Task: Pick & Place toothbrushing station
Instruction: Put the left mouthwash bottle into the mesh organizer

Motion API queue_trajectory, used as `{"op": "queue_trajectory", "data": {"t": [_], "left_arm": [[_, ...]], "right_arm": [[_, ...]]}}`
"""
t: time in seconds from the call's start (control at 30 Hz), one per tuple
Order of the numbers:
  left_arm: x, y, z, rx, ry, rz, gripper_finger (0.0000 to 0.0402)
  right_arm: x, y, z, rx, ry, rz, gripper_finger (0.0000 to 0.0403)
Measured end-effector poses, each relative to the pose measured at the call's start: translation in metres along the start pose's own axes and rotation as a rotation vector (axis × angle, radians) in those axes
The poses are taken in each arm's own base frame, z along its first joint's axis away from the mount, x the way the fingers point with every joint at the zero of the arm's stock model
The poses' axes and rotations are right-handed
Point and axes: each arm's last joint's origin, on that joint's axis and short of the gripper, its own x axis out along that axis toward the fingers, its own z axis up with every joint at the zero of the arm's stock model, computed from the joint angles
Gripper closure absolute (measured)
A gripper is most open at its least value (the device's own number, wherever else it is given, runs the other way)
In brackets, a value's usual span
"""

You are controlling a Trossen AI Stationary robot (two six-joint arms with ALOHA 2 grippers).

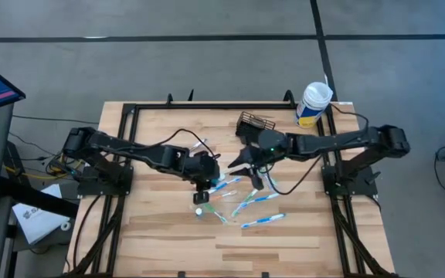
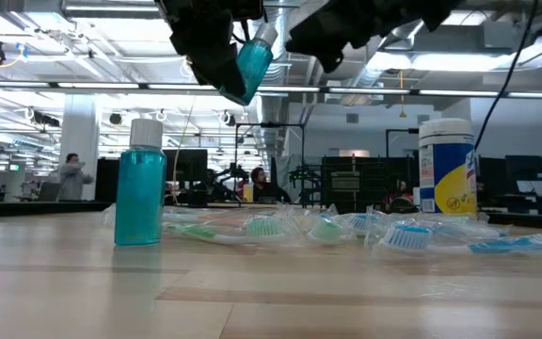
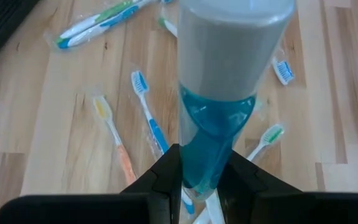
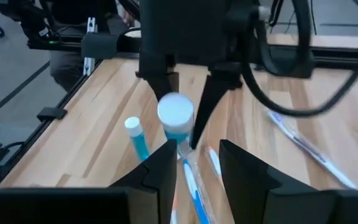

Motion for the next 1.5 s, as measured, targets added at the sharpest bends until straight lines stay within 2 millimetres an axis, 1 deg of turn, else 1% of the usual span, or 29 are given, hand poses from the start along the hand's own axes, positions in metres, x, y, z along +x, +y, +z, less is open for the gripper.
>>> {"op": "queue_trajectory", "data": {"t": [0.23, 0.33, 0.6, 0.93, 1.2, 1.3, 1.5], "left_arm": [[0.0, 0.0, -0.001, -0.002, 0.008, 0.002, 0.0335], [0.0, 0.0, -0.001, 0.0, 0.01, 0.003, 0.0335], [0.0, -0.003, -0.005, 0.009, 0.037, 0.016, 0.0335], [-0.001, -0.004, -0.005, 0.008, 0.031, 0.043, 0.0334], [-0.001, -0.003, -0.005, 0.001, 0.028, 0.06, 0.0334], [-0.001, -0.003, -0.004, -0.001, 0.02, 0.065, 0.0334], [-0.001, -0.003, -0.004, -0.002, 0.024, 0.077, 0.0334]], "right_arm": [[0.018, 0.003, 0.012, -0.009, 0.074, 0.025, 0.0291], [0.027, 0.002, 0.012, -0.005, 0.114, 0.032, 0.0291], [0.044, 0.001, 0.016, -0.007, 0.129, 0.043, 0.0291], [0.045, 0.007, 0.018, -0.015, 0.127, 0.048, 0.0291], [0.044, 0.007, 0.017, -0.011, 0.141, 0.048, 0.0288], [0.041, 0.008, 0.019, -0.011, 0.14, 0.048, 0.0275], [0.041, 0.008, 0.018, -0.009, 0.148, 0.049, 0.0236]]}}
